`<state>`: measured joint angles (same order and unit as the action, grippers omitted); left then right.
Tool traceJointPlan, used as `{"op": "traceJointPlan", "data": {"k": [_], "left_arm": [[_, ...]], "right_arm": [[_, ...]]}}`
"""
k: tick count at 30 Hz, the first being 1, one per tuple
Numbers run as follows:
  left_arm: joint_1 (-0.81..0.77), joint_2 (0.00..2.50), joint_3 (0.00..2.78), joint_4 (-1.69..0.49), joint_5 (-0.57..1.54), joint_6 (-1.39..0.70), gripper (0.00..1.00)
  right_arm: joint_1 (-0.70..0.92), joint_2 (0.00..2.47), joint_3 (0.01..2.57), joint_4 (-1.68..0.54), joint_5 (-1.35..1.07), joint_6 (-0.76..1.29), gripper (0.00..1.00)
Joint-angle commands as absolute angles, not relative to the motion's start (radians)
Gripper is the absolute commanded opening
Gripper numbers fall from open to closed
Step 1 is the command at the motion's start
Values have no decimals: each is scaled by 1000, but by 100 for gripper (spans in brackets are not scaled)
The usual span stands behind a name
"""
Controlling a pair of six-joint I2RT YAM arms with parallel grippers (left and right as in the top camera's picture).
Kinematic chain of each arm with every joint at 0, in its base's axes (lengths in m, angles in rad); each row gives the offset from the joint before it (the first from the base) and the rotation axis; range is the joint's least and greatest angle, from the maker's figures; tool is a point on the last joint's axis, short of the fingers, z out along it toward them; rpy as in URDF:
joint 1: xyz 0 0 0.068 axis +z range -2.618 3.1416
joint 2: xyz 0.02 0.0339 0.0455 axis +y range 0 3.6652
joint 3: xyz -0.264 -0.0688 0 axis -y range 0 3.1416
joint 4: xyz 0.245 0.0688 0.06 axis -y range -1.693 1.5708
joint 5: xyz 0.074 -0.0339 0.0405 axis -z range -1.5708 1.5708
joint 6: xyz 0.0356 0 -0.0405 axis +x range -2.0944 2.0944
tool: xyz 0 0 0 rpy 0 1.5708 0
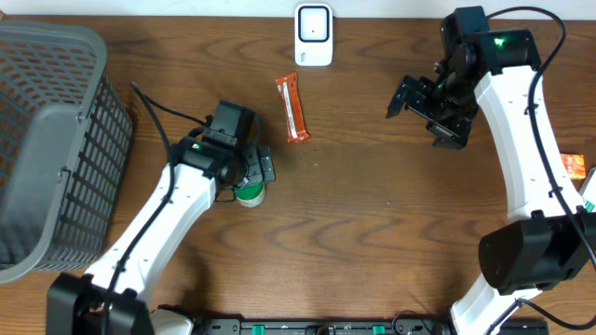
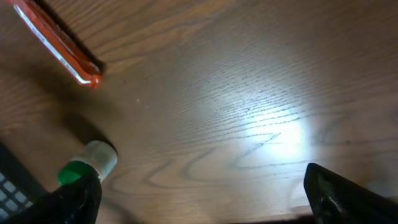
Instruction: Scan the item barcode
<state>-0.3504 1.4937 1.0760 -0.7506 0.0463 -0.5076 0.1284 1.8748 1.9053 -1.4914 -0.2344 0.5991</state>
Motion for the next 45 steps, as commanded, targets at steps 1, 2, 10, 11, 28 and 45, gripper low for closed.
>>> {"op": "traceJointPlan", "data": {"k": [1, 2, 10, 11, 28, 45], "left_arm": [[-351, 1540, 1092, -741, 45, -593, 98], [-350, 1555, 1092, -742, 44, -597, 98], [-350, 1637, 1092, -692, 40, -654, 98], [-350, 1646, 1092, -688, 40, -657, 98], [-350, 1721, 1090, -683, 41, -729, 61], [-349, 1720, 1090, -712, 255, -1518, 65]], "right_arm": [[140, 1877, 1910, -1492, -233, 544, 99], [141, 1877, 1910, -1492, -233, 544, 99], [141, 1877, 1910, -1494, -233, 521, 99], [141, 1877, 1910, -1496, -233, 522, 99], [141, 1877, 1910, -1499, -225, 507, 99], [141, 1877, 1910, -1520, -207, 488, 99]]}}
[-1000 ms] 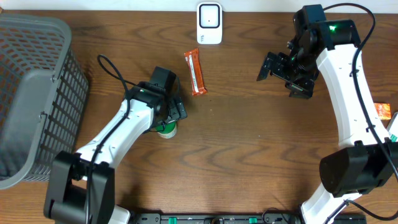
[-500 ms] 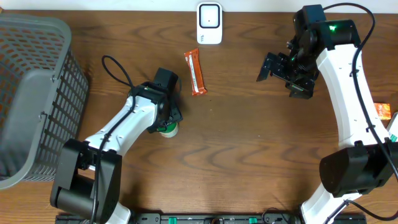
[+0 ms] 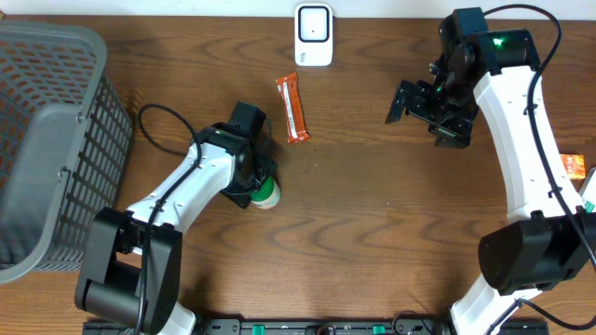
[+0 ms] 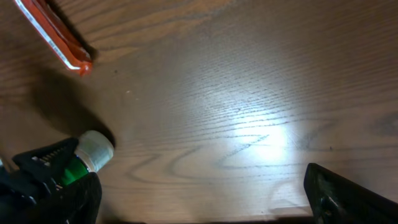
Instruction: Scan the item barcode
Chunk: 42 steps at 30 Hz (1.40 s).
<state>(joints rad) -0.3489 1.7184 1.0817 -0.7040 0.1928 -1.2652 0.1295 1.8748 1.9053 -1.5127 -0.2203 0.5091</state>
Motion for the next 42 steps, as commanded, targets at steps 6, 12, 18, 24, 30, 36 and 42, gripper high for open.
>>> {"op": "traceJointPlan", "data": {"k": [6, 12, 18, 24, 30, 36, 42], "left_arm": [[-349, 1721, 1090, -714, 233, -1761, 61], [-349, 1721, 1090, -742, 226, -2088, 50], [-326, 1721, 1090, -654, 188, -2088, 98], [-321, 1718, 1091, -619, 207, -2088, 98], [-322, 1670, 1091, -633, 254, -2031, 98], [-353, 1501, 1091, -795, 282, -1906, 98], [-361, 1239, 1091, -931, 213, -1686, 98]], "right_arm": [[143, 1877, 1910, -1534, -207, 488, 99], [145, 1877, 1910, -1535, -207, 486, 99], [145, 1877, 1910, -1534, -207, 484, 99], [145, 1877, 1910, -1532, -207, 472, 99], [146, 1877, 1910, -1523, -207, 471, 99], [146, 1877, 1910, -1504, -208, 451, 99], [183, 1877, 1910, -1562, -274, 566, 99]]}}
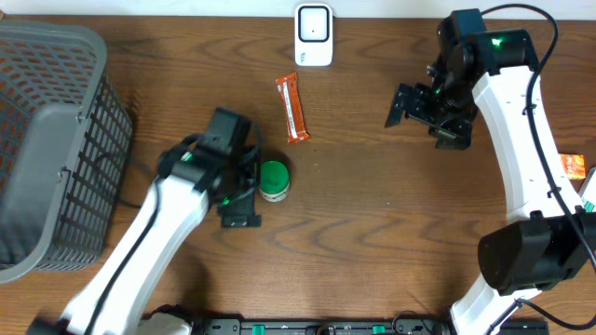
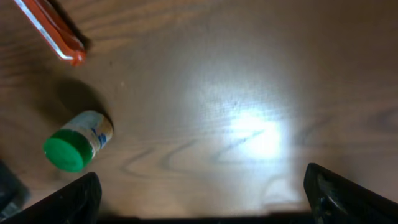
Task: Scan the item barcode
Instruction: 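Reach the right gripper down and grasp the jar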
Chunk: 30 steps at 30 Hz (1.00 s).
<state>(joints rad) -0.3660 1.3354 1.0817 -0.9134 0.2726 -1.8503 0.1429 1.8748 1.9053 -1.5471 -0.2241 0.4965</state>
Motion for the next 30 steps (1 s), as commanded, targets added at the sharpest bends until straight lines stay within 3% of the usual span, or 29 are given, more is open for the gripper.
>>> {"op": "traceJointPlan", "data": {"k": [1, 2, 5, 12, 19, 30], "left_arm": [[-355, 1197, 1091, -931, 175, -1604, 98], [-347, 1155, 1091, -931, 138, -1520, 98], [-311, 1021, 1091, -926, 27, -1271, 98], [-186, 764, 1095, -932, -69, -821, 98], [-83, 669, 1095, -1016, -69, -728, 98], [-63, 672, 1095, -1077, -107, -643, 98]], "right_arm": [[200, 1877, 1910, -1566, -307, 594, 99], [221, 1877, 1910, -1568, -350, 631, 94], [305, 1877, 1910, -1568, -454, 718, 95], [599, 1898, 1910, -1369, -266, 1170, 95], [732, 1962, 1910, -1270, -211, 1402, 95], [764, 2122, 1910, -1231, -212, 1500, 92]]}}
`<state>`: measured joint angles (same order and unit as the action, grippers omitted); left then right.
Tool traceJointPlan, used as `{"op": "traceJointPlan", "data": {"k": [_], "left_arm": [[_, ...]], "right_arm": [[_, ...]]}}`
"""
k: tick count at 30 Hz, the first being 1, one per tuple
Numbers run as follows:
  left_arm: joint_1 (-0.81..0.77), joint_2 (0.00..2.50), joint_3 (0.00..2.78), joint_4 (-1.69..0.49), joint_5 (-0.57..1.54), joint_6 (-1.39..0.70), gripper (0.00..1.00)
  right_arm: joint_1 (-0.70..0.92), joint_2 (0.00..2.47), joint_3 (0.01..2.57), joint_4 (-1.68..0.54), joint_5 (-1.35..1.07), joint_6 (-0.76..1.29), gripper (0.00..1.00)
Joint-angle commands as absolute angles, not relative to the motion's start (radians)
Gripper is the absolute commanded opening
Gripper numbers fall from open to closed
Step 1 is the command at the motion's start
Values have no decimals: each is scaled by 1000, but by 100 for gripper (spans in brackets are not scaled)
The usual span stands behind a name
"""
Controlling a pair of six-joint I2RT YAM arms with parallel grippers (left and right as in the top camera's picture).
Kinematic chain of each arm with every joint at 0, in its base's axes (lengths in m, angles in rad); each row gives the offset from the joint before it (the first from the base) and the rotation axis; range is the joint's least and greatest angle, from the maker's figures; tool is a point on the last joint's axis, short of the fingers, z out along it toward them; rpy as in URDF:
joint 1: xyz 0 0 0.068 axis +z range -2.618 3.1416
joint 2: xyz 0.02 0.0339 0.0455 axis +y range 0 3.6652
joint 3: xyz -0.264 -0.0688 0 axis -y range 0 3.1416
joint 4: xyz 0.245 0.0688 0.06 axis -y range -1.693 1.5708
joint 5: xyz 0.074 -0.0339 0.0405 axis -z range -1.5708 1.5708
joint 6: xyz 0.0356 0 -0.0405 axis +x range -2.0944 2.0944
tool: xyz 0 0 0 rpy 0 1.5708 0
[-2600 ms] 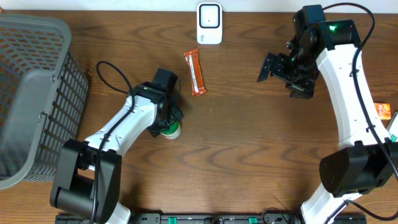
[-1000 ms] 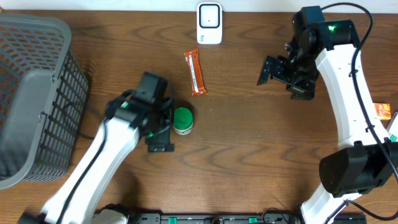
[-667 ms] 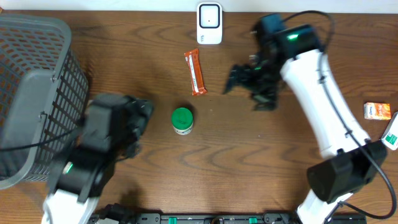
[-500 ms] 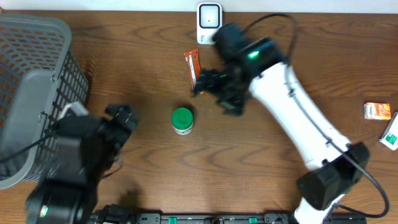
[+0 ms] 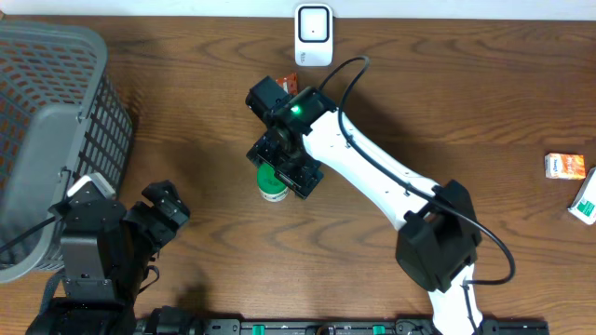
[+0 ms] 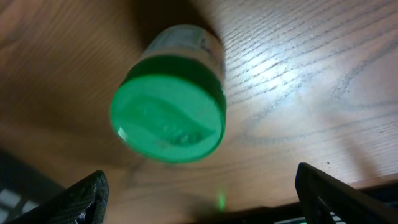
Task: Scan the item barcode
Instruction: 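Reach the right gripper down and grasp the jar, then lift the jar and carry it up to the white scanner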
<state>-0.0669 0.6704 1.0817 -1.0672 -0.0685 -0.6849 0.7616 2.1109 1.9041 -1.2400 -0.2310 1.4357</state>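
A small bottle with a green cap [image 5: 273, 190] stands upright on the wooden table, left of the middle. My right gripper [image 5: 282, 175] hangs just over it, open. In the right wrist view the green cap [image 6: 168, 109] fills the upper middle, and the two fingertips [image 6: 78, 200] sit wide apart at the bottom corners, touching nothing. The white barcode scanner [image 5: 314, 35] stands at the table's far edge. My left gripper [image 5: 160, 212] is drawn back near the front left, its fingers apart and empty.
A grey wire basket [image 5: 56, 140] fills the left side. An orange snack bar [image 5: 289, 82] lies mostly hidden under the right arm. Two small boxes [image 5: 566, 166] lie at the right edge.
My right arm has moved from the far right to just above the bottle. The left arm has left the bottle and now sits at the front left corner.
My left gripper was shut on the bottle lying on its side below the snack bar, and was still on it 2.4 s ago. Then the bottle stood upright with the left gripper open beside it. Now the left arm is back and the right gripper hovers over the cap.
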Motion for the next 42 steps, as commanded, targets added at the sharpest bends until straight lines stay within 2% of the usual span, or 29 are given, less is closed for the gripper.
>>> {"op": "traceJointPlan", "data": {"k": [1, 7, 28, 33, 36, 39, 42], "left_arm": [[-63, 672, 1095, -1081, -108, -643, 98], [-63, 672, 1095, -1098, -125, -643, 98], [-63, 672, 1095, -1114, -125, -621, 98], [-63, 672, 1095, -1115, -125, -620, 98], [-63, 672, 1095, -1114, -125, -621, 98], [-63, 672, 1095, -1116, -125, -620, 98], [-63, 672, 1095, -1127, -125, -620, 98]], "right_arm": [[764, 2124, 1910, -1221, -210, 1500, 92], [768, 2148, 1910, -1211, -172, 1556, 92], [785, 2333, 1910, -1098, -246, 1547, 92], [785, 2358, 1910, -1099, -266, 1517, 89], [785, 2358, 1911, -1092, -268, 1510, 82], [785, 2358, 1911, -1092, -268, 1502, 60], [786, 2358, 1911, -1089, -300, 1480, 50]]}}
